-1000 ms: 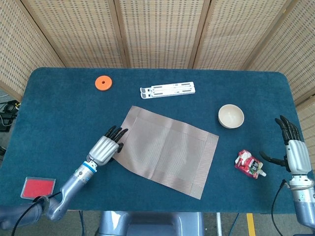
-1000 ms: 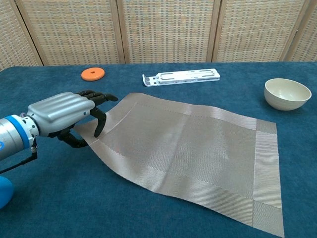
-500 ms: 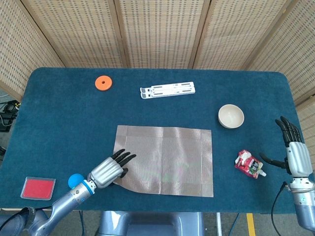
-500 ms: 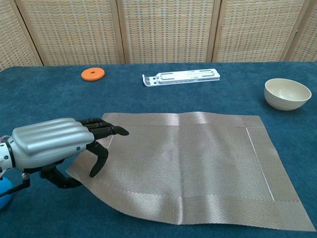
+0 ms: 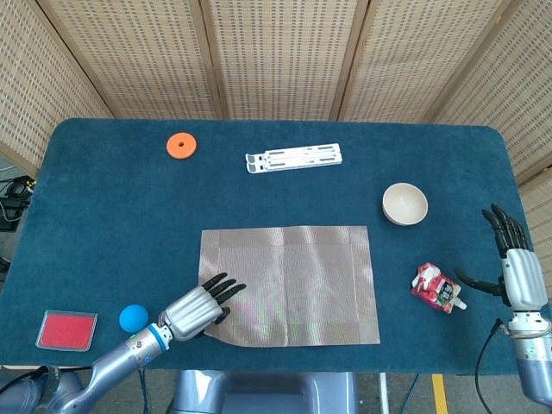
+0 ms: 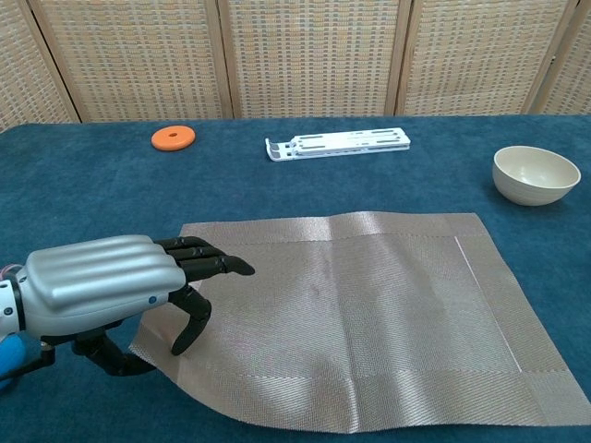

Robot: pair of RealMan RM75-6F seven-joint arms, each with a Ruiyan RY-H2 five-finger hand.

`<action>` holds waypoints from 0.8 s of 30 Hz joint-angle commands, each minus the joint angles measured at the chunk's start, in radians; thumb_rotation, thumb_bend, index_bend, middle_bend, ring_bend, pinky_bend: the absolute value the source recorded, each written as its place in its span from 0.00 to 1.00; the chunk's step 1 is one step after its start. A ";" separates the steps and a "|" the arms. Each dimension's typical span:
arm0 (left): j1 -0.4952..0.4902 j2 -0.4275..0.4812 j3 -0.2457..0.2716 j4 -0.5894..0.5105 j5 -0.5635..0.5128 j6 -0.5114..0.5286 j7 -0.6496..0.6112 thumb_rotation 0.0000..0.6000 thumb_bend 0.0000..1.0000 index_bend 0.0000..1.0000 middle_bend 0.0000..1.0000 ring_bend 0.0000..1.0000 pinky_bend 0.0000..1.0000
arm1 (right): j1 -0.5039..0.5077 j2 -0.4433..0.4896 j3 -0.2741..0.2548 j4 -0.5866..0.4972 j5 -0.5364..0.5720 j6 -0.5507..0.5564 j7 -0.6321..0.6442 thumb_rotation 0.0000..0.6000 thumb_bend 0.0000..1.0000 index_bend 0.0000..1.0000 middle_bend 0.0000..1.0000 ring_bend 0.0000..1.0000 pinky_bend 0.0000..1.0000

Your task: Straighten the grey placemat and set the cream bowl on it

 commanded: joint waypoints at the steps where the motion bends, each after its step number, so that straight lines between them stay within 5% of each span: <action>1: 0.003 0.005 -0.001 -0.005 -0.002 0.000 0.000 1.00 0.45 0.62 0.00 0.00 0.00 | -0.001 0.000 0.000 0.000 -0.002 0.005 -0.004 1.00 0.30 0.10 0.00 0.00 0.00; 5: 0.013 0.019 0.000 -0.012 0.004 0.010 -0.012 1.00 0.33 0.48 0.00 0.00 0.00 | -0.003 -0.004 0.001 -0.003 -0.005 0.014 -0.017 1.00 0.30 0.10 0.00 0.00 0.00; 10: 0.025 0.033 0.005 -0.019 0.035 0.035 -0.073 1.00 0.02 0.11 0.00 0.00 0.00 | -0.004 -0.003 -0.002 -0.009 -0.011 0.019 -0.022 1.00 0.30 0.10 0.00 0.00 0.00; 24: 0.116 0.122 0.000 -0.050 0.101 0.228 -0.228 1.00 0.00 0.05 0.00 0.00 0.00 | -0.003 0.007 -0.015 -0.029 -0.026 0.013 -0.033 1.00 0.30 0.10 0.00 0.00 0.00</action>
